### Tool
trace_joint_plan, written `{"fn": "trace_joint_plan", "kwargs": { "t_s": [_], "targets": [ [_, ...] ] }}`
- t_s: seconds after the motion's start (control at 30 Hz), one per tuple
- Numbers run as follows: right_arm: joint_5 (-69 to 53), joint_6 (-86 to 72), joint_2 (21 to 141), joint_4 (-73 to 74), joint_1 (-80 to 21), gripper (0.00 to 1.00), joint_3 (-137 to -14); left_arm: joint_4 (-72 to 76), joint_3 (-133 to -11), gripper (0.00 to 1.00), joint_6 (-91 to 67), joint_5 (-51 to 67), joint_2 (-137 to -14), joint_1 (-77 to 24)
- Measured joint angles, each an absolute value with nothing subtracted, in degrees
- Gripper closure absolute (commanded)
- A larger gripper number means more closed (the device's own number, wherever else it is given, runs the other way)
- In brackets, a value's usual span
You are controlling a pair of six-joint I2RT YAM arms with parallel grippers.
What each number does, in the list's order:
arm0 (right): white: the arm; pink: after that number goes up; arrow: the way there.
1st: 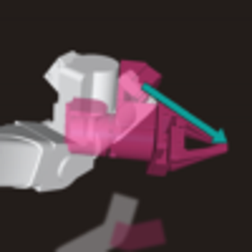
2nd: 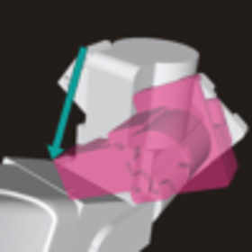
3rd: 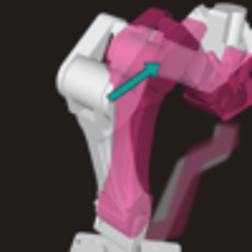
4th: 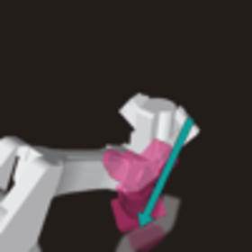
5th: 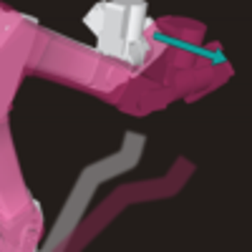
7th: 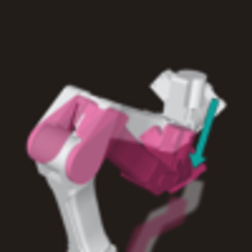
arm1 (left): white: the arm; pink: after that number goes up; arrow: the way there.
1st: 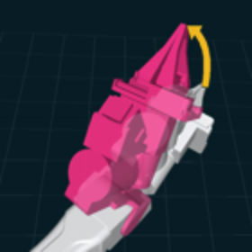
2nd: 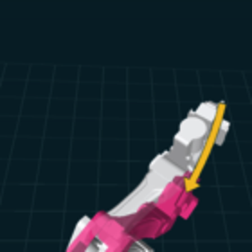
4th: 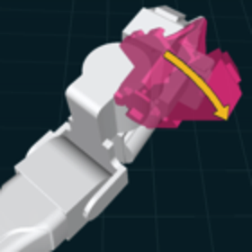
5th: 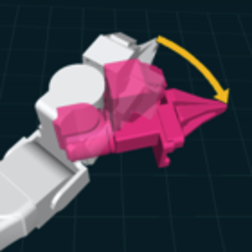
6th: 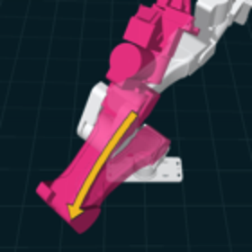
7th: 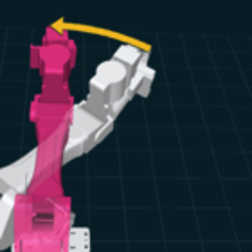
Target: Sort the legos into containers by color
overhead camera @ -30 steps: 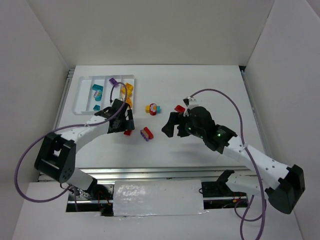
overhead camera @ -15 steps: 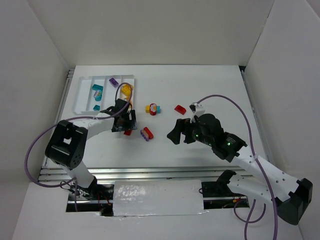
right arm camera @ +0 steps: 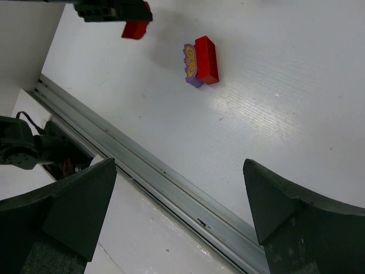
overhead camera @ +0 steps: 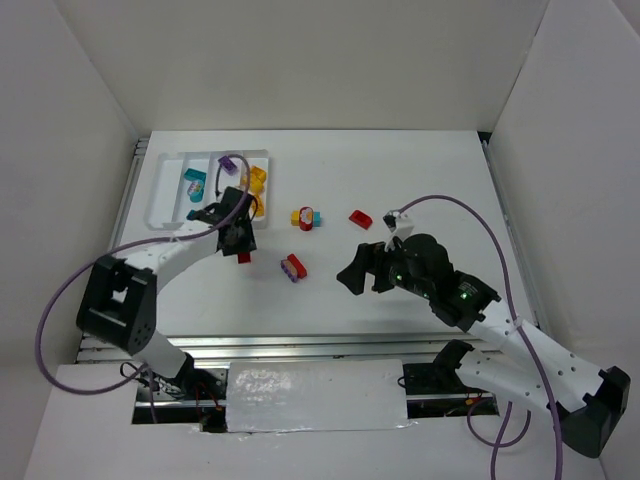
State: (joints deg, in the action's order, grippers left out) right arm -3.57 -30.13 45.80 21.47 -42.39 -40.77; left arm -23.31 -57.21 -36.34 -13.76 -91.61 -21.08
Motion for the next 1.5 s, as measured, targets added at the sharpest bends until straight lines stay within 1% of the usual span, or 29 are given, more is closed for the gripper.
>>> {"fn": "trace_joint_plan", "kwargs": {
  "t_s": [0.13, 0.23, 0.33, 0.37, 0.43, 0.5, 0.63, 0.83, 0.93, 0.97, 1.07, 1.2, 1.3, 1.33, 1.37, 1.4, 1.43, 1.47, 1.5],
  "targets": [
    [-3.9, -30.09, 44.58, 20.82, -42.39, 0.0, -40.51, -28.38, -63.83, 0.99, -39.81, -17.17, -82.46, -16.34],
    [-4.45, -29.95, 44.49, 20.38, -42.39, 0.01, -39.92, -29.5, -72.36, 1.0, -42.72, -18.41, -81.3, -7.03],
    [-5.69, -29.91, 44.49, 20.12, -42.39, 0.01, -39.62, -29.3, -80.29, 1.0, -45.15, -18.61, -85.86, 2.07],
    [-6.13, -29.91, 44.47, 20.03, -42.39, 0.0, -39.59, -29.45, -83.83, 1.0, -45.95, -18.79, -89.58, 5.43],
    [-7.27, -29.91, 44.23, 19.2, -42.39, 0.0, -39.07, -28.86, -88.79, 1.0, -47.51, -18.74, -96.44, 8.99],
    [-8.56, -29.91, 43.75, 18.92, -42.39, 0.0, -38.35, -27.83, -93.23, 1.0, -48.23, -17.43, -103.94, 10.74],
    [-11.33, -30.04, 41.91, 17.98, -42.46, 0.0, -36.25, -25.34, -100.38, 1.0, -47.42, -15.16, -114.61, 11.94],
    [-15.66, -30.89, 41.34, 15.59, -42.57, 0.01, -33.63, -20.88, -105.14, 0.89, -44.45, -14.9, -121.73, 12.38],
    [-16.86, -31.16, 41.89, 15.11, -42.61, 0.0, -33.21, -18.17, -106.96, 0.76, -43.18, -14.76, -124.29, 12.43],
    [-17.02, -31.27, 42.22, 14.9, -42.63, 0.01, -33.19, -17.17, -107.07, 0.67, -42.54, -14.72, -125.03, 12.47],
    [-17.19, -31.77, 43.07, 13.41, -42.68, 0.01, -32.82, -15.42, -107.33, 0.61, -41.91, -15.0, -127.26, 12.51],
    [-17.69, -32.77, 44.38, 11.97, -42.78, 0.01, -31.51, -15.29, -108.4, 0.56, -40.95, -15.84, -130.43, 12.71],
    [-17.91, -33.39, 45.76, 11.31, -42.78, 0.01, -31.16, -15.09, -108.55, 0.41, -40.25, -15.86, -131.85, 13.26],
    [-17.93, -33.47, 46.19, 11.09, -42.81, 0.01, -31.16, -15.05, -108.73, 0.32, -39.86, -15.86, -132.16, 13.47],
    [-17.93, -33.54, 46.52, 10.85, -42.83, 0.01, -31.16, -15.0, -108.88, 0.28, -39.13, -15.88, -132.35, 13.74],
    [-17.96, -33.61, 46.83, 10.66, -42.85, 0.01, -31.16, -15.0, -109.03, 0.2, -38.92, -15.86, -132.49, 13.93],
    [-17.96, -33.61, 47.09, 10.46, -42.87, 0.01, -31.16, -14.92, -109.1, 0.1, -38.85, -15.92, -132.49, 14.11],
    [-18.02, -33.63, 47.4, 10.31, -42.89, 0.01, -31.16, -14.68, -109.12, 0.03, -38.63, -16.01, -132.49, 14.2],
    [-18.04, -33.63, 47.68, 10.22, -42.89, 0.01, -31.16, -14.15, -109.12, 0.0, -38.83, -15.51, -132.44, 14.35]
  ]
}}
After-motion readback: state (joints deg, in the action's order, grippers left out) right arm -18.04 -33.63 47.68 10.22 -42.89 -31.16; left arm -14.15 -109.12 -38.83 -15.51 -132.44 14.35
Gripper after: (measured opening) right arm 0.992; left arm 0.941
